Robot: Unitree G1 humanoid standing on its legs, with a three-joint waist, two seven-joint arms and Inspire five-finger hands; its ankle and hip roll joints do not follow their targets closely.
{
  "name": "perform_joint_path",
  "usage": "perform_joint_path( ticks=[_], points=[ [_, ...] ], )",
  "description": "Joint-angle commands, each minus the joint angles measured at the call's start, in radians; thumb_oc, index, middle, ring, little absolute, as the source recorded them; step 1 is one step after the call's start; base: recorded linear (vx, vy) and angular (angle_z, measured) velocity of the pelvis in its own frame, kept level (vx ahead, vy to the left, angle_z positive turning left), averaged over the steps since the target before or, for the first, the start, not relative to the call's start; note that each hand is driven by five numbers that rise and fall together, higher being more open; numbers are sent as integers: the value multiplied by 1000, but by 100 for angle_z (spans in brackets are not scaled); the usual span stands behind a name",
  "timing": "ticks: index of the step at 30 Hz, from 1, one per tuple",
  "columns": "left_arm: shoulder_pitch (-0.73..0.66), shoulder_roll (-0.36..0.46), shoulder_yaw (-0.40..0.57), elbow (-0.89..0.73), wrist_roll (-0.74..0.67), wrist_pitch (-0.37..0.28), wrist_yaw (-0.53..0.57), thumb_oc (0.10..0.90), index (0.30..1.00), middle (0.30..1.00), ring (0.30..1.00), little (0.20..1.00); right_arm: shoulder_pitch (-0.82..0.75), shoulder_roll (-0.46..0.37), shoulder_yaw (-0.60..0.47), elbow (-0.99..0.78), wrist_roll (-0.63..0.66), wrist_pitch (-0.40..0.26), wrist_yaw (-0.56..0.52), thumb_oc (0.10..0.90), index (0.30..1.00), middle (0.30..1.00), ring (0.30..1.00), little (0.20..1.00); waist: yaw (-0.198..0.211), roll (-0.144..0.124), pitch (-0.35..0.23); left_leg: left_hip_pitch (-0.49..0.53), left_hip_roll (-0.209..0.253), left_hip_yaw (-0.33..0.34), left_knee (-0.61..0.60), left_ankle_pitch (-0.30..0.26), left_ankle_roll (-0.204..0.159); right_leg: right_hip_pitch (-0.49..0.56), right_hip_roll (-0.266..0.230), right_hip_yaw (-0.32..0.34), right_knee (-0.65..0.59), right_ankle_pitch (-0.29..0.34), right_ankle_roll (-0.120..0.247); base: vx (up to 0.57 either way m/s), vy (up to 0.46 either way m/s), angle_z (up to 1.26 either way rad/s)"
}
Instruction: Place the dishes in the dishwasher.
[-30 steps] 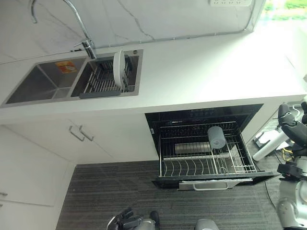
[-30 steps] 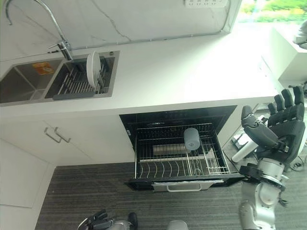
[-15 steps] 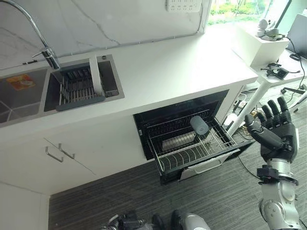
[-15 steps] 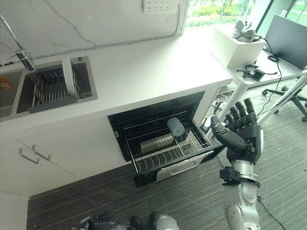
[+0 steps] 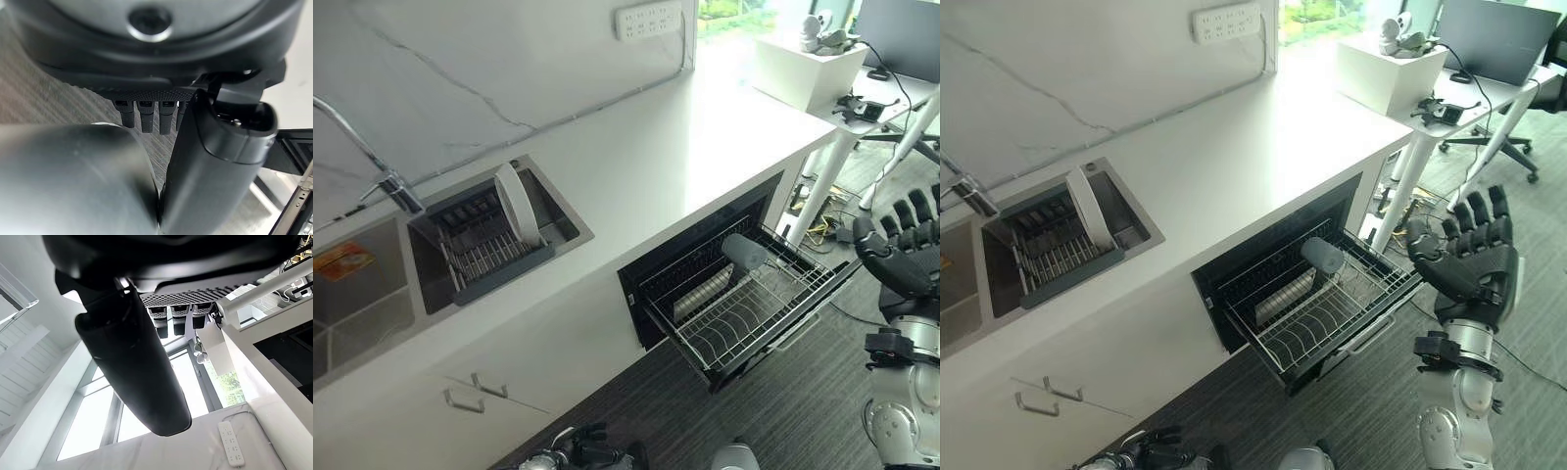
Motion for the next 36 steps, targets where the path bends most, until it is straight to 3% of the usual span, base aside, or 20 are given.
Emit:
perform_joint_path(
  ticks=[1,2,4,5,7,8,14,25,26,28,31,33,35,36],
  points=[
    [61,10,18,-38,-30,18,-7,800,900,900,900,900,-168,-73,-49,-10,34,-55,99,800,900,900,900,900,42,-1,-33,-5,90,-121,-28,-67,-74,49,209,-127,9,-207,33,12,141,-100],
    [66,19,19,-43,-36,22,3,800,900,900,900,900,-186,-59,-23,-4,44,-47,71,800,900,900,900,900,60,-6,-27,0,111,-65,-28,-75,-67,46,217,-211,9,-172,45,-23,81,-154],
    [64,12,10,-44,-44,16,20,800,900,900,900,900,-191,-58,17,-1,29,-42,47,800,900,900,900,900,56,-11,-31,-15,105,-44,-28,-77,-66,36,293,-222,9,-198,9,-24,18,-162],
    [66,4,9,-47,-47,15,37,800,900,900,900,900,-188,-66,26,0,21,-38,49,800,900,900,900,900,62,-16,-35,-23,88,-39,-28,-71,-71,35,298,-225,9,-233,-10,11,-38,-52],
    [77,5,25,-60,-61,23,65,800,900,900,900,900,-186,-76,36,9,31,-26,50,800,900,900,900,900,68,-20,-39,-26,59,-48,-28,-61,-71,26,296,-207,9,-252,-25,28,-127,52],
    [95,10,43,-62,-59,10,50,800,900,900,900,900,-194,-72,46,20,18,-34,61,800,900,900,900,900,84,-17,-42,-25,62,-37,-28,-59,-78,32,281,-237,9,-257,-25,44,-136,78],
    [151,9,81,-50,-16,-19,29,800,900,900,900,900,-199,-59,66,20,-15,-32,65,800,900,900,900,900,102,-1,-53,-31,65,-47,-28,-51,-91,46,283,-255,9,-272,-31,48,-78,21],
    [172,-3,90,-39,8,-38,42,800,900,900,900,900,-171,-33,71,4,-34,-13,79,800,900,900,900,900,96,1,-66,0,79,-21,-28,-56,-105,64,267,-283,9,-281,-30,52,12,11],
    [174,-4,83,-38,26,-44,59,800,900,900,900,900,-160,-42,65,7,-35,-15,85,800,900,900,900,900,95,-6,-61,14,59,-15,-28,-50,-106,63,262,-272,9,-280,-32,130,114,10],
    [173,0,79,-51,49,-41,73,800,900,900,900,900,-144,-47,44,4,-39,-19,82,800,900,900,900,900,91,-8,-52,8,45,21,-28,-42,-101,69,251,-280,9,-270,-23,103,120,7],
    [168,12,81,-70,51,-8,67,800,900,900,900,900,-155,-50,55,4,-50,-27,54,800,900,900,900,900,99,3,-41,-16,33,-31,-28,-53,-83,60,264,-266,9,-261,-24,63,181,34],
    [171,16,78,-61,57,-25,67,800,900,900,900,900,-165,-37,68,3,-48,-29,68,800,900,900,900,900,95,12,-39,-19,54,-10,-28,-63,-68,75,283,-288,9,-241,-20,61,172,3],
    [163,18,77,-51,42,-23,91,800,900,900,900,900,-161,-19,91,-22,-65,-16,91,800,900,900,900,900,86,26,-27,-5,66,-13,-28,-75,-44,92,303,-309,18,-118,18,87,99,-10],
    [156,19,71,-46,17,-11,110,800,900,900,900,900,-163,-12,105,-20,-56,-26,93,800,900,900,900,900,85,26,-17,3,70,-14,-28,-81,-34,64,280,-317,73,-89,36,42,-3,-11]
  ],
)
